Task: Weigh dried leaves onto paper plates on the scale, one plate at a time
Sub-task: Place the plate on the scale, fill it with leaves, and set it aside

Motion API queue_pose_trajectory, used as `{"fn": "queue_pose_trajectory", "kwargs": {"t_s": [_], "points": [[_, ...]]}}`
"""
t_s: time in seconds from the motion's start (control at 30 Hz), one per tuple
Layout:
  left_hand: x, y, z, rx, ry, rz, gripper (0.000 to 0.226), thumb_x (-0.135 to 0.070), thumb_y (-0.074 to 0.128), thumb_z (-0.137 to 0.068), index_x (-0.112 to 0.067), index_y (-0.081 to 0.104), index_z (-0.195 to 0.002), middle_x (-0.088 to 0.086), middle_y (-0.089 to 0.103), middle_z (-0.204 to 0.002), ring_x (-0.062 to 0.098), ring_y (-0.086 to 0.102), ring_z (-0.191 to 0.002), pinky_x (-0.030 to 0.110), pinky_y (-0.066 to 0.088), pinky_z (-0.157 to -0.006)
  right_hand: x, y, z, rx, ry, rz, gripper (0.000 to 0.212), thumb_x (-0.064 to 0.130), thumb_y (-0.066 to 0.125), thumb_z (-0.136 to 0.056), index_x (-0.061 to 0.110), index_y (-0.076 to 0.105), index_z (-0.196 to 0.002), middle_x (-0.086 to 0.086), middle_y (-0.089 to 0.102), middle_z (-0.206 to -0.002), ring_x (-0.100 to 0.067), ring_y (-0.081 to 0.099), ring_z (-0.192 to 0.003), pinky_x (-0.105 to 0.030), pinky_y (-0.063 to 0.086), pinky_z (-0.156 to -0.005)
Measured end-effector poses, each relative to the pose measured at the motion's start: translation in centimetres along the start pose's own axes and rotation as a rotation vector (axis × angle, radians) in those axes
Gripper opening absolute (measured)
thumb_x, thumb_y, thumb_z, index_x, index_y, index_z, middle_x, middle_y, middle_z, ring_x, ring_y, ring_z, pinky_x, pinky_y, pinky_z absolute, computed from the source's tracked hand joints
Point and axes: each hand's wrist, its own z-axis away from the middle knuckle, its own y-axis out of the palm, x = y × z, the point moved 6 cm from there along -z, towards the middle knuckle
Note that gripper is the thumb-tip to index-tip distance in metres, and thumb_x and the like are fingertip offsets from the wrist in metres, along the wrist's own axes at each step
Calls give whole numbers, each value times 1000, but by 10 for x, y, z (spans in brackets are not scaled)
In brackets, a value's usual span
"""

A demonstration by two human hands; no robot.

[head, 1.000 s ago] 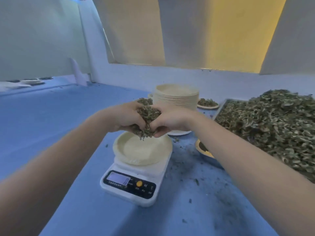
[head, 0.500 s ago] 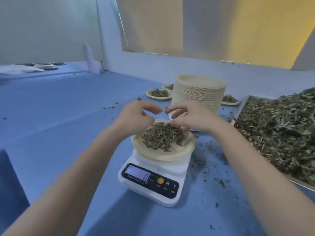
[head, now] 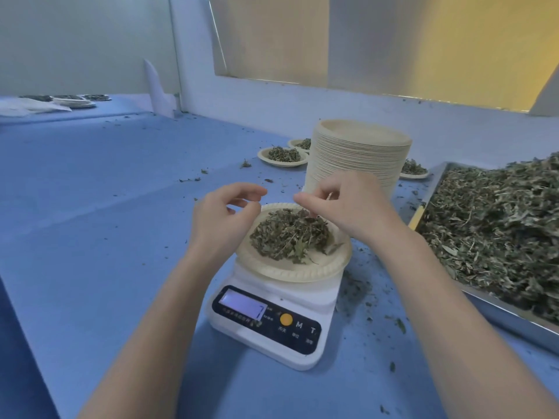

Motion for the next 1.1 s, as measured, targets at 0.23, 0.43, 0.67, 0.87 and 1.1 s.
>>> {"fn": "queue_pose_trajectory", "kwargs": {"t_s": [0.23,0.43,0.67,0.87,1.1], "points": [[17,-5,6,-15,-49,69,26,-12,61,-83,-36,71,-84,-14,66,-85,-1,58,-78,6,41,-65,0,4,3,131,-5,-38,13,41,73,-77,32,65,-82,12,63,-93,-3,55,-78,-20,44,-70],[25,-1,3,56,-108,89,25,-38,60,-74,-41,67,-97,-19,62,-100,-4,57,-89,6,38,-67,-8,-3,3,170,54,-52,13,38,62,-88,34,68,-98,15,66,-96,-5,58,-88,-17,43,-70],[53,3,1,79,-362,-181,21,-43,53,-90,-24,63,-92,-3,61,-83,15,55,-66,32,47,-64,-38,8,14,427,466,128,48,49,50,-93,3,64,-86,-8,66,-74,-19,66,-61,-27,56,-58],[41,-4,-5,41,-392,-56,33,-22,55,-93,8,63,-82,13,46,-60,21,36,-44,26,33,-45,-36,4,7,260,463,-74,25,17,59,-86,-3,70,-97,-19,72,-82,-22,65,-58,-39,58,-69],[-9,-40,-49,-23,-311,28,28,-17,56,-91,2,58,-70,10,43,-48,17,31,-29,15,26,-32,-8,-19,-25,112,398,-294,17,12,60,-85,-1,70,-82,-4,60,-52,-8,51,-34,-18,48,-44]]}}
